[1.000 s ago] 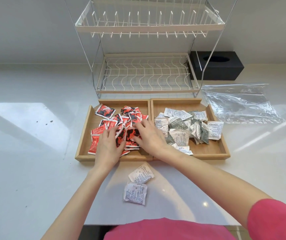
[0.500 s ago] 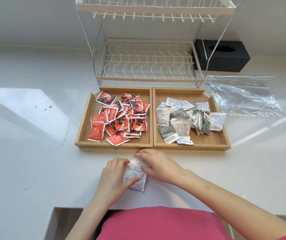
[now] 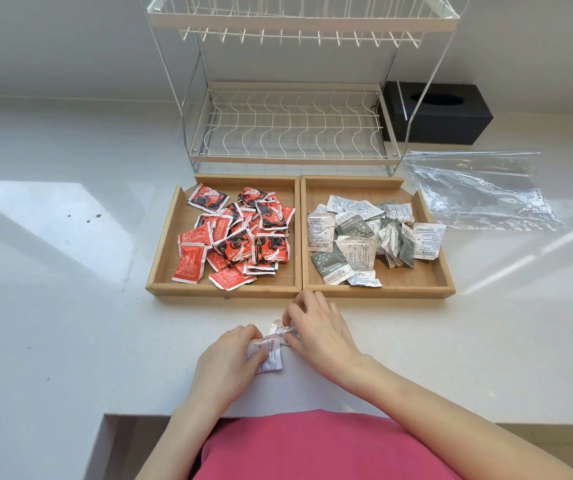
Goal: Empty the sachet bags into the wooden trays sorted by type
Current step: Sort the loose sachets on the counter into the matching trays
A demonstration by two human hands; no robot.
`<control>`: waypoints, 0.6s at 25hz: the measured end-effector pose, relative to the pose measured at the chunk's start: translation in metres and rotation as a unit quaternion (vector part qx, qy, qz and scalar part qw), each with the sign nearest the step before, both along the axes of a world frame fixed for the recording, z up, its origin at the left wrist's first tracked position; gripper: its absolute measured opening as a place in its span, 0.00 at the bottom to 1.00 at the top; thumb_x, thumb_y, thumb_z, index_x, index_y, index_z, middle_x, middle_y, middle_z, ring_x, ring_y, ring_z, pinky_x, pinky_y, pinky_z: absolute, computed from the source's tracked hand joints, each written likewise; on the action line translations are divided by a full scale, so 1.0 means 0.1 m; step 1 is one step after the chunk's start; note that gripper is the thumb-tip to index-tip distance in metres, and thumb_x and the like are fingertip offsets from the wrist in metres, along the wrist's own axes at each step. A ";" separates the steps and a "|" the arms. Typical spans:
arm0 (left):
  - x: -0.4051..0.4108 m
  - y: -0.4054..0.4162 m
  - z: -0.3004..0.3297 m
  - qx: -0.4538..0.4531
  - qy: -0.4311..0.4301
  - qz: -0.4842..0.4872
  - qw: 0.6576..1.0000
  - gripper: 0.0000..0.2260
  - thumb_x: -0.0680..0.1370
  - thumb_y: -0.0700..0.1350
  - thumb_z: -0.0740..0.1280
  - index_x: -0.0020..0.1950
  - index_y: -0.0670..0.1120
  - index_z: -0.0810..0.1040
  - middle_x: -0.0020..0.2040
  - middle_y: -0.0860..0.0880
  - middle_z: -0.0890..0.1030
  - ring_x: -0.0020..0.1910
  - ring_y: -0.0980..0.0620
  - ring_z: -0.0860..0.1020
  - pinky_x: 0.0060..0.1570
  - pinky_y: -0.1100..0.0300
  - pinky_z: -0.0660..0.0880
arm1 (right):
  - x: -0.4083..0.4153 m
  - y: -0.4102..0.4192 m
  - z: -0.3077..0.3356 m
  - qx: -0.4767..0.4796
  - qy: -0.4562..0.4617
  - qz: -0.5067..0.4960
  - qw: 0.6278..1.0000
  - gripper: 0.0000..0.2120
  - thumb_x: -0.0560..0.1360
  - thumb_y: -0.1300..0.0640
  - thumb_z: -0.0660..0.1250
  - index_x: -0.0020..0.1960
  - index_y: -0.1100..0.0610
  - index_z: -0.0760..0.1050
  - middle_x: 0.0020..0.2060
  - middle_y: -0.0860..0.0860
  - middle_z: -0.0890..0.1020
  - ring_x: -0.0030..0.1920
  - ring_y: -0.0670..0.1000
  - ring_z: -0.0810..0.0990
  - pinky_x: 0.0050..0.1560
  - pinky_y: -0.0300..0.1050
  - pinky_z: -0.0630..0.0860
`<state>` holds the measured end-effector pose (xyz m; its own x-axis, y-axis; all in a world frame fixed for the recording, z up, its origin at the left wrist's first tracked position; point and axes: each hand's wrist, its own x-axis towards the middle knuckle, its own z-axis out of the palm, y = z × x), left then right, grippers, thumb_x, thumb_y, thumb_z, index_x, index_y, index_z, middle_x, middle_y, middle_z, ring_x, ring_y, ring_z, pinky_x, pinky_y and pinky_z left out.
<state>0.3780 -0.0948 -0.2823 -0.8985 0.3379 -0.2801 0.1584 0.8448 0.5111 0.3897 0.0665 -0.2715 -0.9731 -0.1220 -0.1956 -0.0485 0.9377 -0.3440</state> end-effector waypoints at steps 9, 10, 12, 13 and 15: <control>-0.16 0.08 0.25 0.138 -0.050 0.073 0.986 0.11 0.76 0.42 0.61 0.34 0.50 0.70 0.30 0.53 0.74 0.34 0.47 0.72 0.33 0.65 0.66 | 0.05 0.30 0.20 -0.149 -0.006 -0.063 0.987 0.08 0.73 0.53 0.64 0.48 0.55 0.70 0.43 0.49 0.74 0.46 0.53 0.74 0.40 0.44 0.64; -0.22 0.13 0.29 0.161 -0.066 0.078 0.982 0.07 0.76 0.41 0.61 0.38 0.48 0.74 0.33 0.51 0.76 0.35 0.48 0.73 0.38 0.61 0.70 | 0.04 0.38 0.26 -0.175 0.007 -0.081 0.981 0.06 0.72 0.53 0.66 0.45 0.54 0.70 0.38 0.47 0.73 0.41 0.50 0.73 0.37 0.42 0.64; -0.33 0.27 0.39 0.190 -0.066 0.065 0.977 0.05 0.75 0.39 0.61 0.47 0.43 0.77 0.39 0.47 0.79 0.39 0.47 0.74 0.43 0.53 0.72 | -0.02 0.55 0.40 -0.220 0.037 -0.130 0.966 0.06 0.70 0.54 0.68 0.43 0.51 0.70 0.32 0.42 0.74 0.33 0.41 0.72 0.33 0.34 0.65; -0.39 0.37 0.44 0.201 -0.055 0.048 0.977 0.06 0.75 0.39 0.61 0.49 0.42 0.77 0.41 0.47 0.79 0.40 0.47 0.75 0.44 0.53 0.72 | -0.07 0.65 0.46 -0.232 0.057 -0.155 0.959 0.07 0.70 0.55 0.69 0.43 0.51 0.71 0.31 0.41 0.74 0.31 0.39 0.72 0.32 0.33 0.65; -0.53 0.59 0.52 0.218 -0.036 0.017 0.975 0.06 0.75 0.40 0.62 0.49 0.41 0.77 0.42 0.46 0.79 0.41 0.48 0.75 0.41 0.55 0.68 | -0.20 0.89 0.53 -0.240 0.078 -0.216 0.943 0.08 0.70 0.54 0.69 0.45 0.51 0.71 0.32 0.43 0.76 0.32 0.39 0.72 0.32 0.31 0.66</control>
